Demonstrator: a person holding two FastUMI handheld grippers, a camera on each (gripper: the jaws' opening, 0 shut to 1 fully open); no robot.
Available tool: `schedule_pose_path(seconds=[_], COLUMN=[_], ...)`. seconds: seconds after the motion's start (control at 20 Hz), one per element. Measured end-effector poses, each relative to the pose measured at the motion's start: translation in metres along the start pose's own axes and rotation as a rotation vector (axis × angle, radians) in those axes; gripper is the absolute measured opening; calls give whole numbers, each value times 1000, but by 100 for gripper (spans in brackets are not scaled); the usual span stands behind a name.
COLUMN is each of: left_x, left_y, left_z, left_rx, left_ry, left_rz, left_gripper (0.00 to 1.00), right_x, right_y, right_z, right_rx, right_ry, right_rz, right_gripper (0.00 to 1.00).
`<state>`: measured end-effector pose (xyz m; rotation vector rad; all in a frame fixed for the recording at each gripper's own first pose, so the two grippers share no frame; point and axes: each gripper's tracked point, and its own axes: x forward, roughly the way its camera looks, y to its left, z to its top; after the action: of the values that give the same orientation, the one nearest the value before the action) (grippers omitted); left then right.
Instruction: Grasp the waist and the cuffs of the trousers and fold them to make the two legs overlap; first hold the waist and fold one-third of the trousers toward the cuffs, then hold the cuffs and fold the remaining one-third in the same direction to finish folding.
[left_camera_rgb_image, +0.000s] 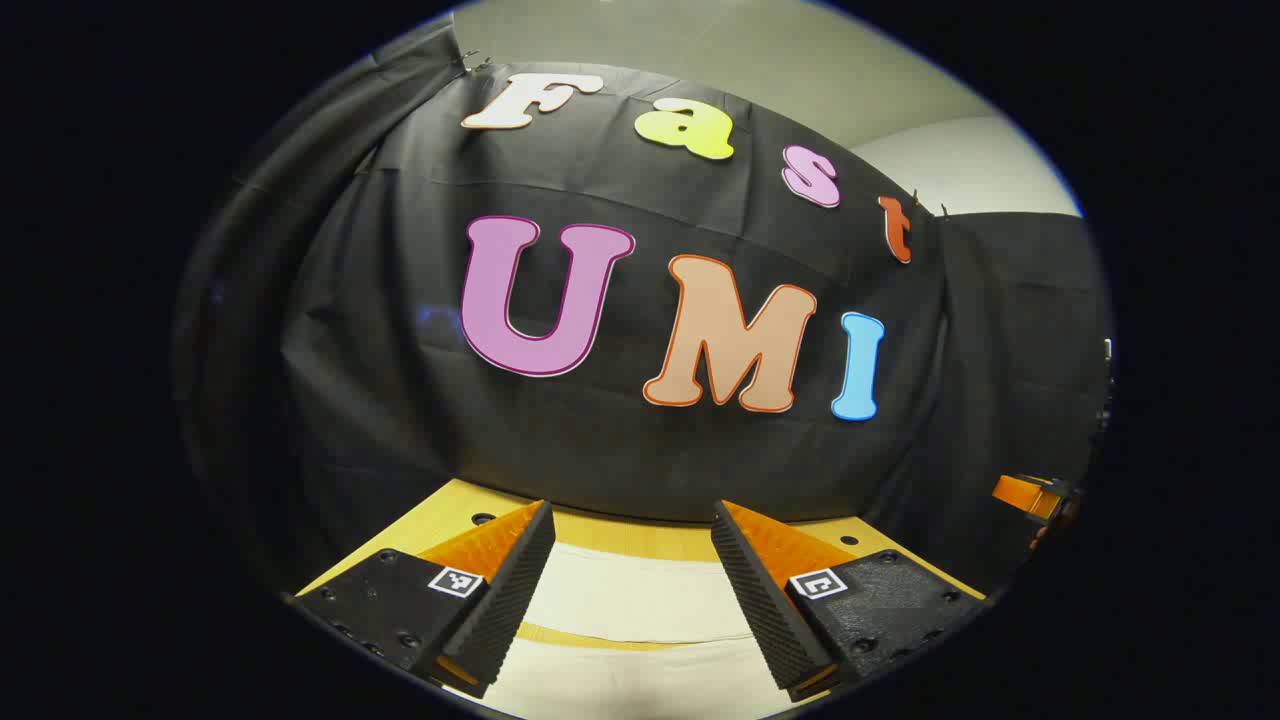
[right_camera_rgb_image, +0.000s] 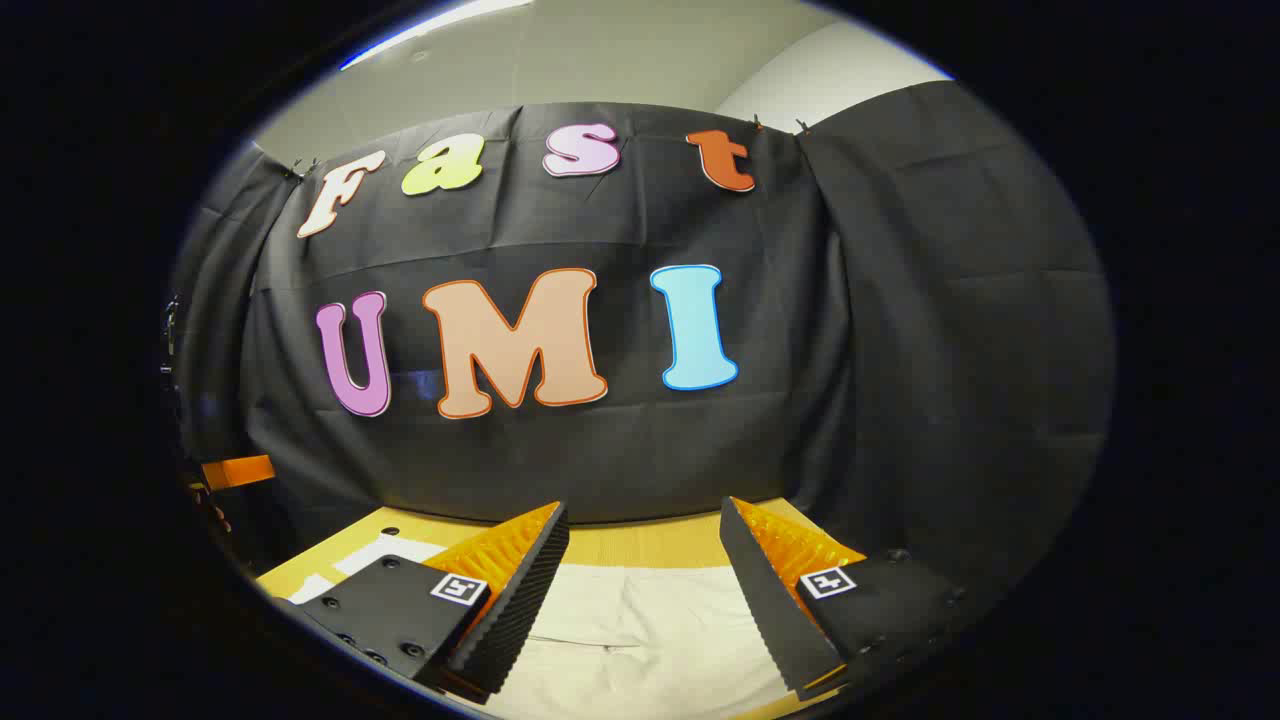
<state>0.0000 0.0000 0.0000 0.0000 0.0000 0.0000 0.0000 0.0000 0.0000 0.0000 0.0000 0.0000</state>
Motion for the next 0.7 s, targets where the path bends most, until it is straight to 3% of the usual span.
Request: schedule_pose_path(seconds=[0.7], left_x=[-9], left_y=[7], left_z=[-12], left_rx=[17], left_ry=[30], left_rz=[25], left_gripper=[95], right_x=[5], right_y=[4], right_z=[-15], right_rx=[9], right_ry=[28], right_rz=[17], right_gripper=[97])
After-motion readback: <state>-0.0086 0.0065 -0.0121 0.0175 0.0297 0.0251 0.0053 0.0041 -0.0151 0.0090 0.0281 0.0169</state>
